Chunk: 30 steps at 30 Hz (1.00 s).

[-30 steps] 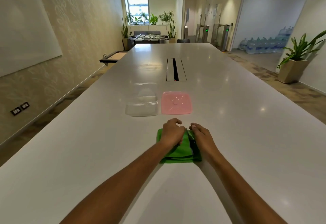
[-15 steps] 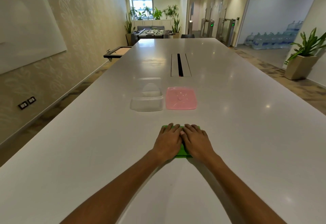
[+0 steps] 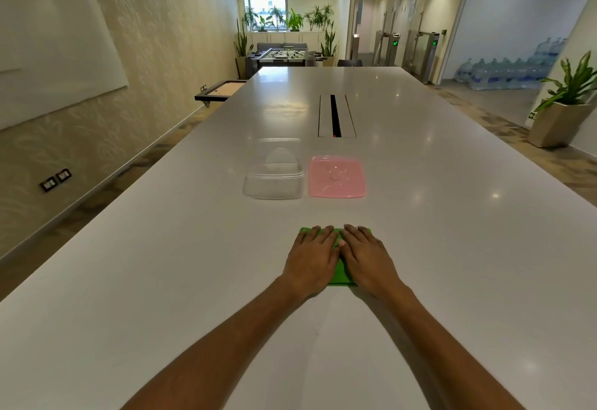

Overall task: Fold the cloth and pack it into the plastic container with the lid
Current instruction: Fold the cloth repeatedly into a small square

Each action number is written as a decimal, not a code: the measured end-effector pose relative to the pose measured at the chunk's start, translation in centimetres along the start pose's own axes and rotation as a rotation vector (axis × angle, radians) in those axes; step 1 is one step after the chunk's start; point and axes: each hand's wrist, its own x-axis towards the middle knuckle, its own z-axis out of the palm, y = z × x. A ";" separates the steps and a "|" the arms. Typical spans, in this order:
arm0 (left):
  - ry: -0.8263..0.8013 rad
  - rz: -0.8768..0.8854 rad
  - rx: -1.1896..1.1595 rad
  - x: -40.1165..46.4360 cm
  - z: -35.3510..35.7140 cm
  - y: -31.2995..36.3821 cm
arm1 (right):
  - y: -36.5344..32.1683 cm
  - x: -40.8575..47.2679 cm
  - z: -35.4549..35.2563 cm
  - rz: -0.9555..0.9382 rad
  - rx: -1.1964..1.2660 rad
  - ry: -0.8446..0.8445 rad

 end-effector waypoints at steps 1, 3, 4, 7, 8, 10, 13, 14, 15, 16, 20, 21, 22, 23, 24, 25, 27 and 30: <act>-0.001 -0.002 0.000 0.0 0.0 0.0 | 0.1 0.0 0.0 -0.003 0.003 -0.004; -0.005 -0.004 -0.006 0.0 0.0 0.0 | 0.4 -0.1 -0.1 -0.004 0.020 -0.015; -0.009 -0.001 -0.009 0.0 0.0 0.0 | 0.6 -0.2 -0.2 -0.006 0.031 -0.022; -0.036 0.021 -0.009 0.0 -0.2 -0.3 | 1.4 -0.4 -0.6 -0.024 0.039 -0.049; -0.043 0.030 -0.004 0.0 -0.3 -0.5 | 1.6 -0.5 -0.7 -0.031 0.037 -0.056; -0.048 0.050 0.014 -0.1 -0.5 -0.9 | 2.1 -0.7 -1.1 -0.042 0.037 -0.070; -0.060 0.078 0.043 -0.4 -0.7 -1.6 | 2.5 -1.0 -1.6 -0.067 0.045 -0.085; -0.068 0.093 0.054 -0.4 -0.7 -1.8 | 2.6 -1.1 -1.7 -0.083 0.048 -0.089; -0.075 0.112 0.065 -0.5 -0.9 -2.1 | 2.7 -1.1 -2.0 -0.100 0.056 -0.094; -0.080 0.134 0.070 -0.5 -1.1 -2.5 | 2.9 -1.1 -2.3 -0.115 0.070 -0.102; -0.055 0.213 -0.005 -1.0 -2.2 -4.3 | 4.2 -1.4 -4.1 -0.146 0.127 -0.138; -0.045 0.214 -0.038 -1.3 -2.4 -4.9 | 4.4 -1.6 -4.5 -0.160 0.131 -0.125; -0.037 0.207 -0.072 -1.5 -2.6 -5.5 | 4.5 -1.9 -4.9 -0.188 0.128 -0.097; -0.029 0.197 -0.106 -1.8 -2.7 -6.0 | 4.6 -2.2 -5.1 -0.223 0.110 -0.062; -0.023 0.187 -0.133 -2.2 -2.8 -6.5 | 4.8 -2.5 -5.1 -0.250 0.079 -0.036; -0.017 0.183 -0.151 -2.4 -2.8 -6.9 | 4.9 -2.8 -5.1 -0.266 0.043 -0.022; -0.009 0.188 -0.161 -2.8 -2.9 -7.4 | 5.1 -3.0 -4.7 -0.292 -0.010 0.001; 0.021 0.206 -0.159 -3.2 -2.8 -7.6 | 5.1 -2.9 -4.1 -0.328 -0.052 0.022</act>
